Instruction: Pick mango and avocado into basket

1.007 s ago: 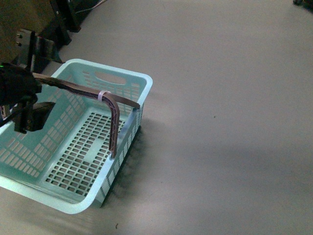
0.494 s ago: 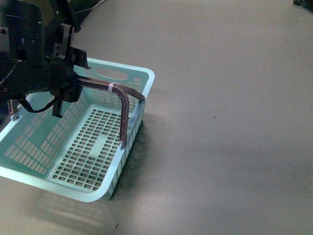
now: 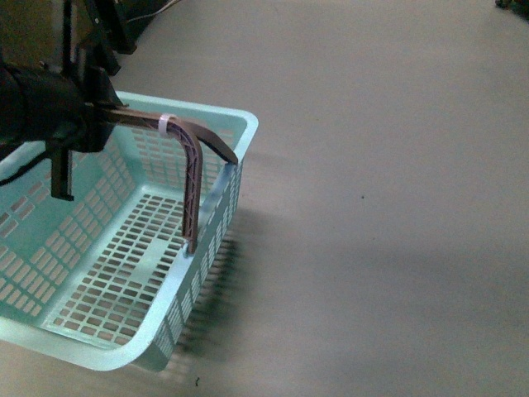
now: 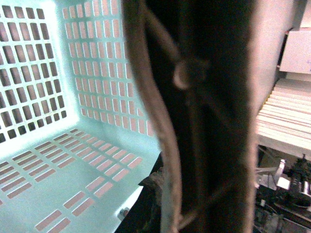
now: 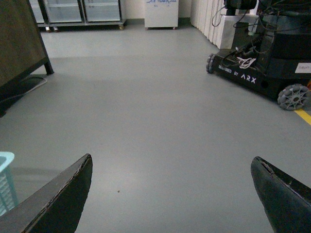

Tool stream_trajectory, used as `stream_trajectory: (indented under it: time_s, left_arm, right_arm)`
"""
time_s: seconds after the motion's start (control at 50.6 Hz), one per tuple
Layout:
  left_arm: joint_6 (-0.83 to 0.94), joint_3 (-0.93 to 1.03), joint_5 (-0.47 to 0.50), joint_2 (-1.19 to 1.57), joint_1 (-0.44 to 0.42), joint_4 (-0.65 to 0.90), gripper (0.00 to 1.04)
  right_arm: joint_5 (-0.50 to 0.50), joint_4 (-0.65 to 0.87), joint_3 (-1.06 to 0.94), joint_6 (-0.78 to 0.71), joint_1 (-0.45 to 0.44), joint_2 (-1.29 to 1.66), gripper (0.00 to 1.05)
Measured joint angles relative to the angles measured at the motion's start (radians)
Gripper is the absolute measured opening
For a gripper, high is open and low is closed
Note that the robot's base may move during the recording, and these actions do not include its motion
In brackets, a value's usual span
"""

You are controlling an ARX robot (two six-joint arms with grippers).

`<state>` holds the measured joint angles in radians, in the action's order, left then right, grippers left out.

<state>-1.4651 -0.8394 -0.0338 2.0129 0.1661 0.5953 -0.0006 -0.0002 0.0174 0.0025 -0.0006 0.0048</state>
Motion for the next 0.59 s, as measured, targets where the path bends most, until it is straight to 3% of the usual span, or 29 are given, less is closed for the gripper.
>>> stream_trajectory:
  time_s: [0.355, 0.592]
  left_arm:
    - [-0.039, 0.233, 0.006, -0.569, 0.003, -0.271, 0.05]
    - [-0.058, 0.271, 0.008, -0.889, -0.043, -0.483, 0.05]
  right_arm:
    - [0.0, 0.0, 0.0, 0.0, 0.0, 0.0, 0.96]
    - [0.0, 0.0, 0.0, 0.0, 0.0, 0.0, 0.96]
